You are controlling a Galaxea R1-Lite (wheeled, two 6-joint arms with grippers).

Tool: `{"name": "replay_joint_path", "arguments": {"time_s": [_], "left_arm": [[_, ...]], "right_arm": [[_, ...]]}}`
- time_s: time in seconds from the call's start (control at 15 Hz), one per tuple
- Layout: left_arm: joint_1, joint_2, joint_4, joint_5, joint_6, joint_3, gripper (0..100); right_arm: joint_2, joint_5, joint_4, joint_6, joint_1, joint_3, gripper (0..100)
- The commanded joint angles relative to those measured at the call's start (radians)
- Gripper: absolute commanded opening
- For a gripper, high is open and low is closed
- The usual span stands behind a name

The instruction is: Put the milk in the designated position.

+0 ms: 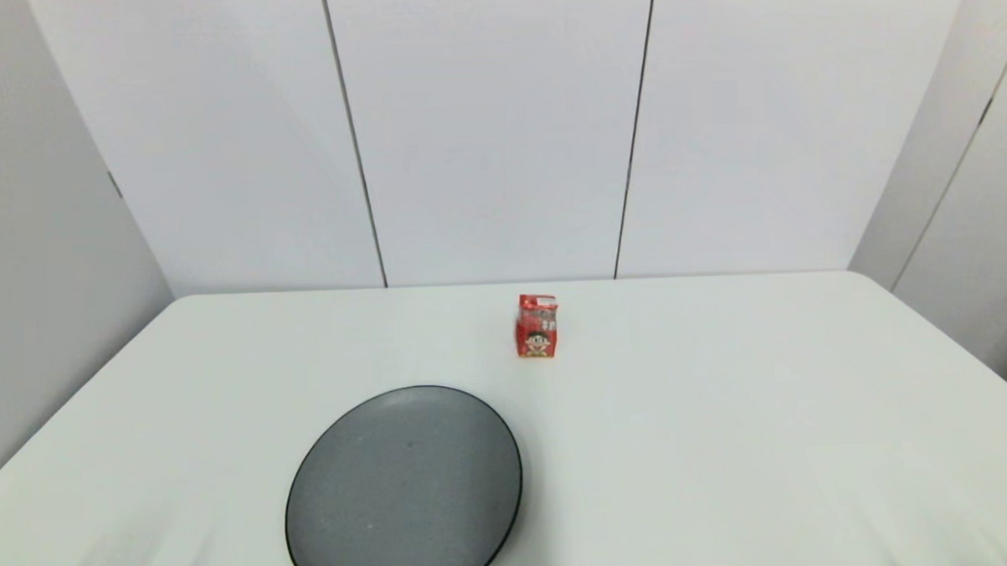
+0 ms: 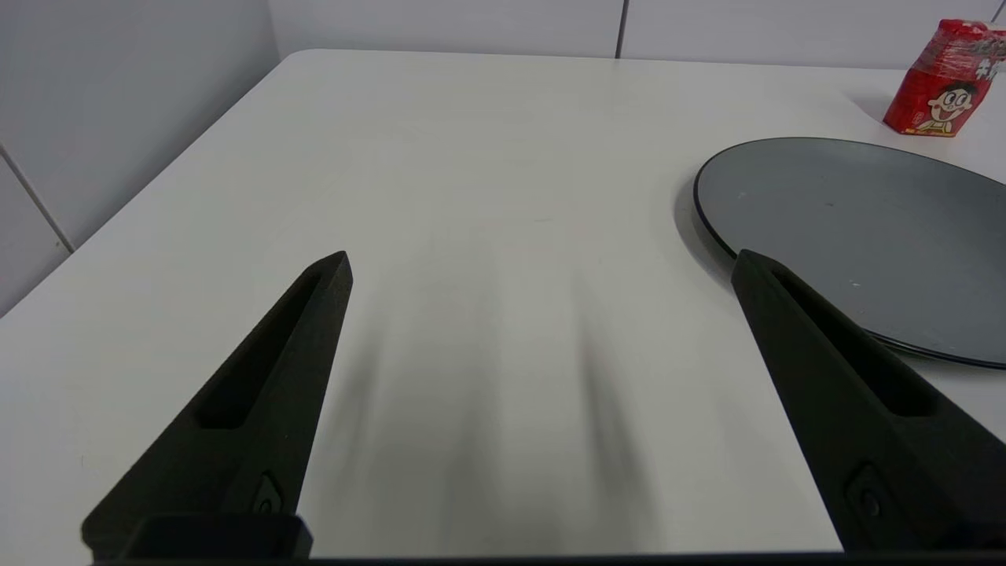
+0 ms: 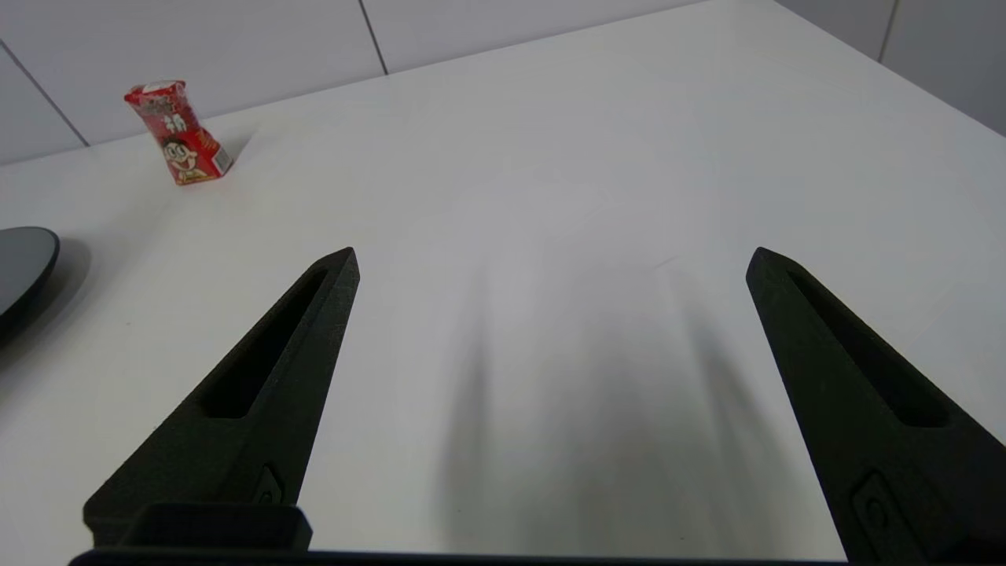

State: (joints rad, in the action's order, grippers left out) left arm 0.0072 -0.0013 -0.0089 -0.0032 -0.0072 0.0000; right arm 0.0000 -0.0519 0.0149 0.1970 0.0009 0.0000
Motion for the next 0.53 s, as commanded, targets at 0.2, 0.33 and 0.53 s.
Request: {"name": "replay_joint_path", "arguments": {"time_s": [0.2, 0.33, 0.53], "left_arm": [[0.000, 0.001, 0.000, 0.000, 0.000, 0.000, 100], [0.000, 0.001, 0.000, 0.000, 0.000, 0.000, 100], [0.000, 0.001, 0.000, 0.000, 0.000, 0.000, 100]], "right_arm": [[0.002, 0.000, 0.000, 0.001, 0.001, 0.000, 100], [0.002, 0.000, 0.000, 0.001, 0.001, 0.000, 100], [0.002, 0.000, 0.000, 0.001, 0.001, 0.000, 100]]}}
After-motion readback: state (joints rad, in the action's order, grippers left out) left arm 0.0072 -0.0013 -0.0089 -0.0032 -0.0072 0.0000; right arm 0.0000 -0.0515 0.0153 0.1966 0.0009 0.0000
